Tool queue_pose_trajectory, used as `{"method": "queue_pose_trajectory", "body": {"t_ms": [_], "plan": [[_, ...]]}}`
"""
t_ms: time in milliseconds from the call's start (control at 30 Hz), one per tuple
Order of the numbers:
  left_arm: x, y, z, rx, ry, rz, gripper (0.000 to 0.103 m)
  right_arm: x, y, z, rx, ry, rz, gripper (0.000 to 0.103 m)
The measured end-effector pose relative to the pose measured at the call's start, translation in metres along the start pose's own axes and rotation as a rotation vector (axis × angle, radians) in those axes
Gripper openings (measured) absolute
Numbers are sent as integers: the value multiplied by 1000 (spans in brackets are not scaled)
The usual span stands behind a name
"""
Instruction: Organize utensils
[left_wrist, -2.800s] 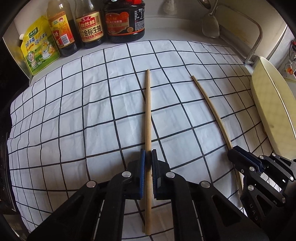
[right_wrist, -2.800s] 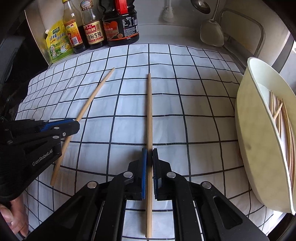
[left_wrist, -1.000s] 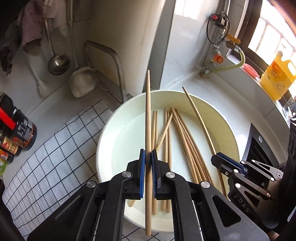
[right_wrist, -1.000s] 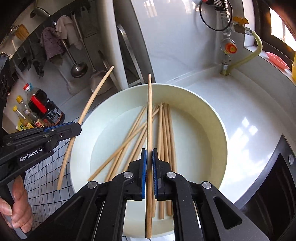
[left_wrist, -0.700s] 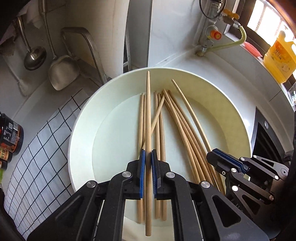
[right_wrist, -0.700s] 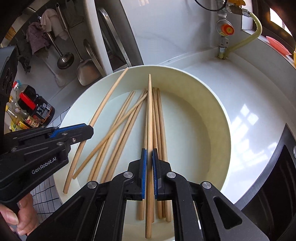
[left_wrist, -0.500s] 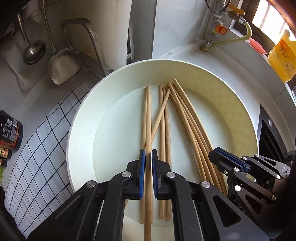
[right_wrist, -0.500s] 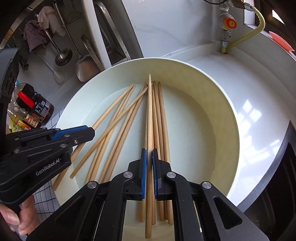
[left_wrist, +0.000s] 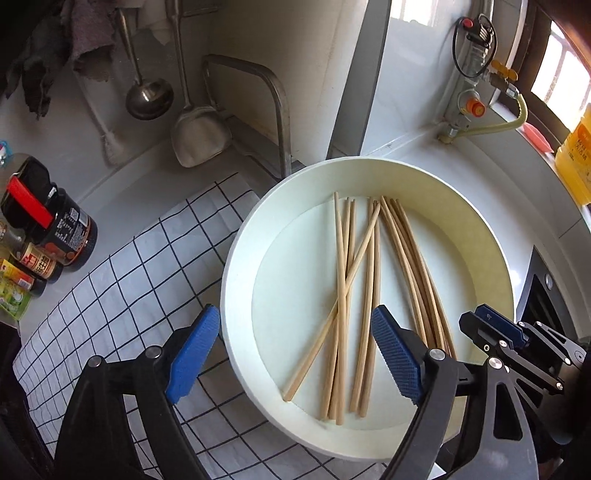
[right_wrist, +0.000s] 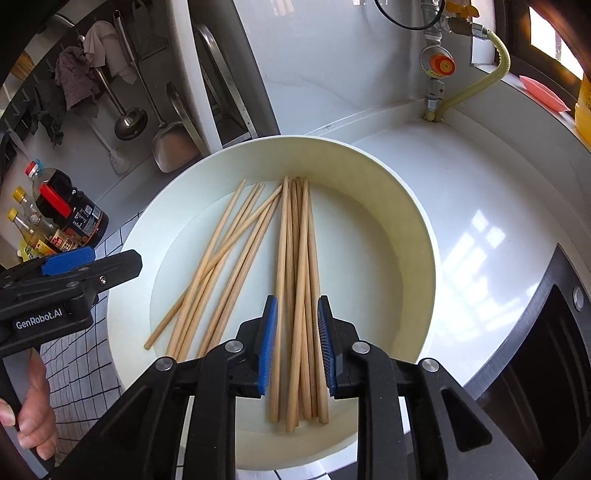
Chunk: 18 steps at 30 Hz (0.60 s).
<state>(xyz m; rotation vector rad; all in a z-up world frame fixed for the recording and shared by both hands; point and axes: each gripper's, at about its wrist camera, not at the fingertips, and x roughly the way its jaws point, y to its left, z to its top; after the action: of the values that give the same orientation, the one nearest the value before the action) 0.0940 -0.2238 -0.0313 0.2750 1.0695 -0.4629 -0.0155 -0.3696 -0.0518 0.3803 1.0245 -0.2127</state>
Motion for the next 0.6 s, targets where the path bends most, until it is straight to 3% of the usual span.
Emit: {"method": "queue_pose_trajectory", "body": {"t_ms": [600], "plan": [[-46,-2,-29,-4,-52,38,92,-45,18,-11,-21,-61,-26,46]]}}
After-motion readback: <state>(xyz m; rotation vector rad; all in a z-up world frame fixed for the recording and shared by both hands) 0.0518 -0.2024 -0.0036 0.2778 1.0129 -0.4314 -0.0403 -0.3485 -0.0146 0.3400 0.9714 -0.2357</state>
